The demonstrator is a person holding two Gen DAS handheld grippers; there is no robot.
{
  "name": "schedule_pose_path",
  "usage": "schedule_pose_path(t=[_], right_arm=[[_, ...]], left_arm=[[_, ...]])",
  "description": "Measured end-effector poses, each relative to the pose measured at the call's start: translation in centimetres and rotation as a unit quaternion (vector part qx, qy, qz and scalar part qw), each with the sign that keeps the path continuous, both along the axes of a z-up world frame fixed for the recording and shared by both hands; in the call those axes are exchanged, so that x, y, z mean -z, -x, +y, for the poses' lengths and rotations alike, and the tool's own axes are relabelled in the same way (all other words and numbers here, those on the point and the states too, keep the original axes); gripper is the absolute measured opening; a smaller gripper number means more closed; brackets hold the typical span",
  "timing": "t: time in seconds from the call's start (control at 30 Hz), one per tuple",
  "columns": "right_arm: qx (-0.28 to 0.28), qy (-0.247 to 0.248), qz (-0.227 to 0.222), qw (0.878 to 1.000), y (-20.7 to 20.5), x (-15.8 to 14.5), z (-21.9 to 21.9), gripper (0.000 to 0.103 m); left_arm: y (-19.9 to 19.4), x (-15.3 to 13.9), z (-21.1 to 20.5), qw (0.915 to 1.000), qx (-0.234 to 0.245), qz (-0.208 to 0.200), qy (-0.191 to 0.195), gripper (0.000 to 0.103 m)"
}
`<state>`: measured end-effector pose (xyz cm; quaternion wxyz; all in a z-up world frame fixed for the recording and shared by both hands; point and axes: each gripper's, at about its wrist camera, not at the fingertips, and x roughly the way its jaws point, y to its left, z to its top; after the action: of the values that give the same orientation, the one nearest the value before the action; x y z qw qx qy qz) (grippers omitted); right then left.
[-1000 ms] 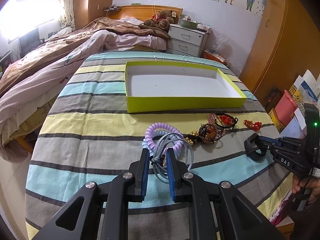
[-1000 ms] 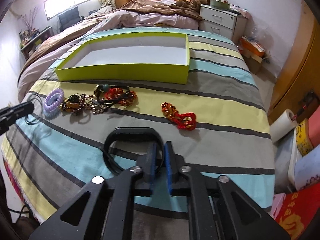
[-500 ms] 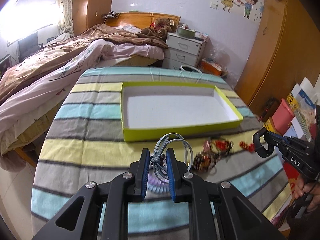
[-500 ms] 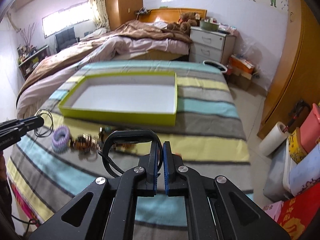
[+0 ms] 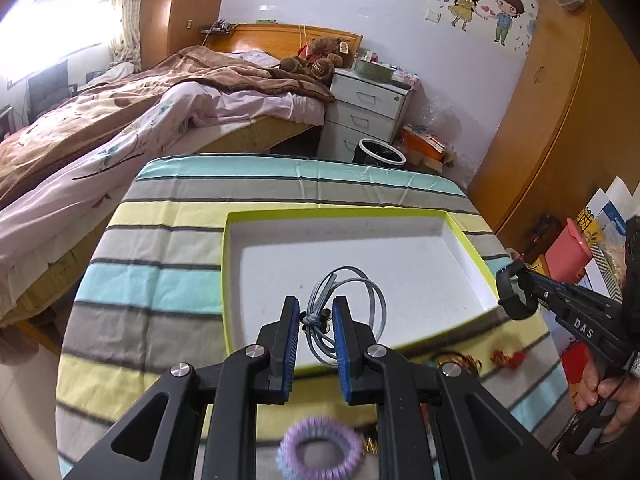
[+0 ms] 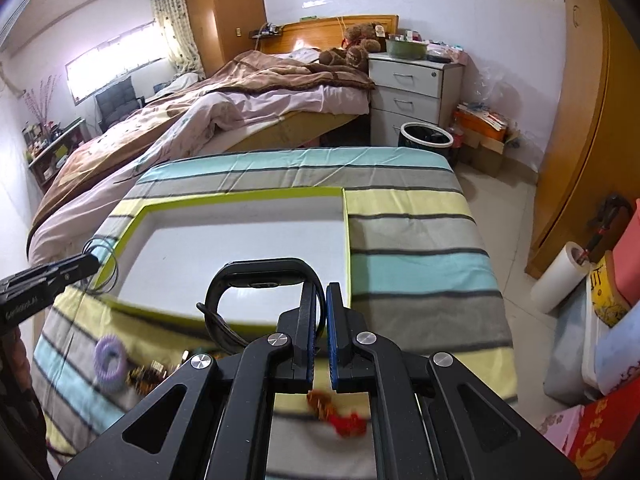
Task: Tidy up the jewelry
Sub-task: 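Carry the grey cable into the green tray and open the left tool while right carries band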
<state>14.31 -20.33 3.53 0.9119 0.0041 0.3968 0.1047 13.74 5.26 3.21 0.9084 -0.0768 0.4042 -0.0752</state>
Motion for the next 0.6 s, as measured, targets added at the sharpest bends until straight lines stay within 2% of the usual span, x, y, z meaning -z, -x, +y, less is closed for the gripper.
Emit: schedule_pose_path(t=[0.1,0.33,0.6], right_arm=[[0.005,0.011,0.013,1.0,-2.5,0.7,0.4,0.005],[0.004,0.029,0.036,0.999,-5.9,2.5,1.4,0.005],[-0.001,0.039,0.061,0.997,-8.2,4.4,2.5,0.005]], left_arm=[[-2.1,0.9,0.0,0.9999,0.002,0.014,0.002,0.017],[-5.9,3.1,-0.7,0.9989,0.008,0.043,-0.019,0.017],[-7.7,5.1,-0.1,0.9977,-0.003,0.063,-0.023,0.017]])
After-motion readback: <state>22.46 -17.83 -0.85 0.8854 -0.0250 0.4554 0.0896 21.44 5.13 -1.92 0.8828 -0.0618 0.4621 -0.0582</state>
